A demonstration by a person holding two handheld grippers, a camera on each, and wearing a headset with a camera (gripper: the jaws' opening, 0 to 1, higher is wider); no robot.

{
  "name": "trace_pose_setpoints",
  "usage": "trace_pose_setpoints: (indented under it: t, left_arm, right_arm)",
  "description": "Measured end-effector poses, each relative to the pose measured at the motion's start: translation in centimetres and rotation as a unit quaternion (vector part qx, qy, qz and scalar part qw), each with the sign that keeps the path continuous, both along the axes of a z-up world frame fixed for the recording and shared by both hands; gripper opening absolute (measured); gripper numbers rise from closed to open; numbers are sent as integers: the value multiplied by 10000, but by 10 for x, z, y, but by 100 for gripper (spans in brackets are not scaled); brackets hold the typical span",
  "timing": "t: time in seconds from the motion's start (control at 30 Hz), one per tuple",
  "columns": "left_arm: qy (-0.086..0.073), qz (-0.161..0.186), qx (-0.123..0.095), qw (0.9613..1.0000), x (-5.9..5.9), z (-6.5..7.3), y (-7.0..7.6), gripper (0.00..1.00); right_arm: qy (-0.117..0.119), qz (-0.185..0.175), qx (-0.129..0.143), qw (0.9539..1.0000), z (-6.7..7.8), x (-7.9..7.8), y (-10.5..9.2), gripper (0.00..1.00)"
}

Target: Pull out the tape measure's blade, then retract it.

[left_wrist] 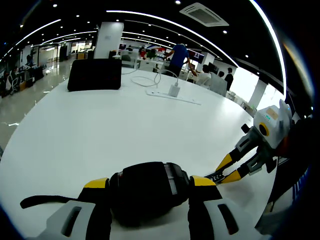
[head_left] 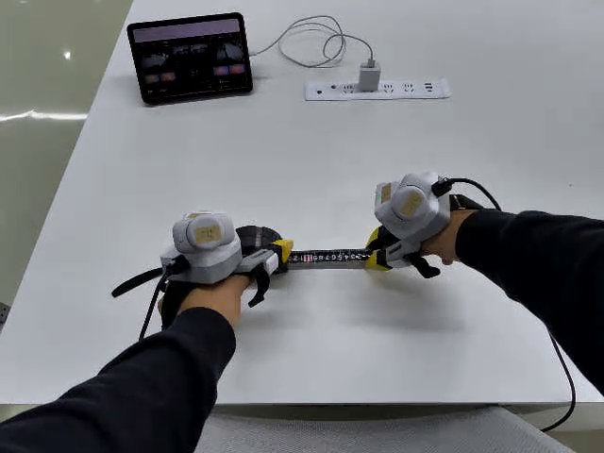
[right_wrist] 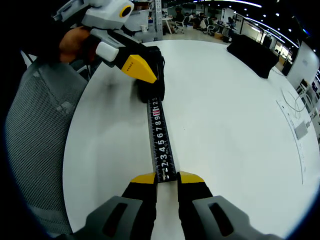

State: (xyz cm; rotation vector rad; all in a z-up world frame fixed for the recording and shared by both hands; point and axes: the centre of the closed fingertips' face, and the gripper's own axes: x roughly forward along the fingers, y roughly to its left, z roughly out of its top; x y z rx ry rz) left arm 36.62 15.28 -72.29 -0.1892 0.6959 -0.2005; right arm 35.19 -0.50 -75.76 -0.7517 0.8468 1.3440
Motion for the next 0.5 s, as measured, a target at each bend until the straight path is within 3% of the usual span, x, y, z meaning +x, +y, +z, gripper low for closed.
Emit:
trace_pose_setpoints:
  t: [0.5]
  left_arm:
    - [29, -6, -55, 10000, -3, 2, -1, 57]
  right_arm:
    - [-20, -32, 149, 9999, 0, 4, 9, 11]
